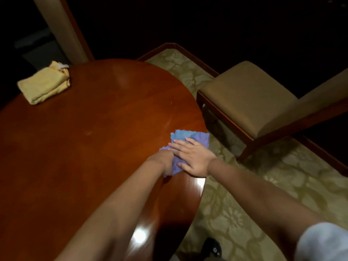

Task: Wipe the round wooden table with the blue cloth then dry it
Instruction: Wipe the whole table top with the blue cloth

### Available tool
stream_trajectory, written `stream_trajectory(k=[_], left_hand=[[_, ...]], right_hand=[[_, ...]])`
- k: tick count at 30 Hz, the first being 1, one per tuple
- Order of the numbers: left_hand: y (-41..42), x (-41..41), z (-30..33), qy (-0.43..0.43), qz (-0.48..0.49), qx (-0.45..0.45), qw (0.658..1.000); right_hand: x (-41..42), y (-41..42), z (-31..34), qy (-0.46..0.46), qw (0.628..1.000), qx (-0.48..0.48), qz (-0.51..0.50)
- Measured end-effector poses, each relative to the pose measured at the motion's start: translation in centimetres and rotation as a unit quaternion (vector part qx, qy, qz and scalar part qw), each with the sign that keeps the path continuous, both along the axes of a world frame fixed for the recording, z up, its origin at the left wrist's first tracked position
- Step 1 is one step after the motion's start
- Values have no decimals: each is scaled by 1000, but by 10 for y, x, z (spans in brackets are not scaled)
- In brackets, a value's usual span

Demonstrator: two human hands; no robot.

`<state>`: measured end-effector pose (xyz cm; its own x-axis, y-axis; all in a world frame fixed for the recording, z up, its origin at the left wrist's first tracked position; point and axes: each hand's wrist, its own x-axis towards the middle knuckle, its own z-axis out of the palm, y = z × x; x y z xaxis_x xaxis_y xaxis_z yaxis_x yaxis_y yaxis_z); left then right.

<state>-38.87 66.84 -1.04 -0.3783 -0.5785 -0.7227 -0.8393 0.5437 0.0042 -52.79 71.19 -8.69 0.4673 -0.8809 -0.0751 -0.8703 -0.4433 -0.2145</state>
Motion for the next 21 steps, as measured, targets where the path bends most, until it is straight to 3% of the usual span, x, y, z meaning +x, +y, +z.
stream_trajectory(k=[21], left_hand=[[-132,-43,0,68,208,35,975]], right_hand=[[-51,-177,6,26,986,31,162]])
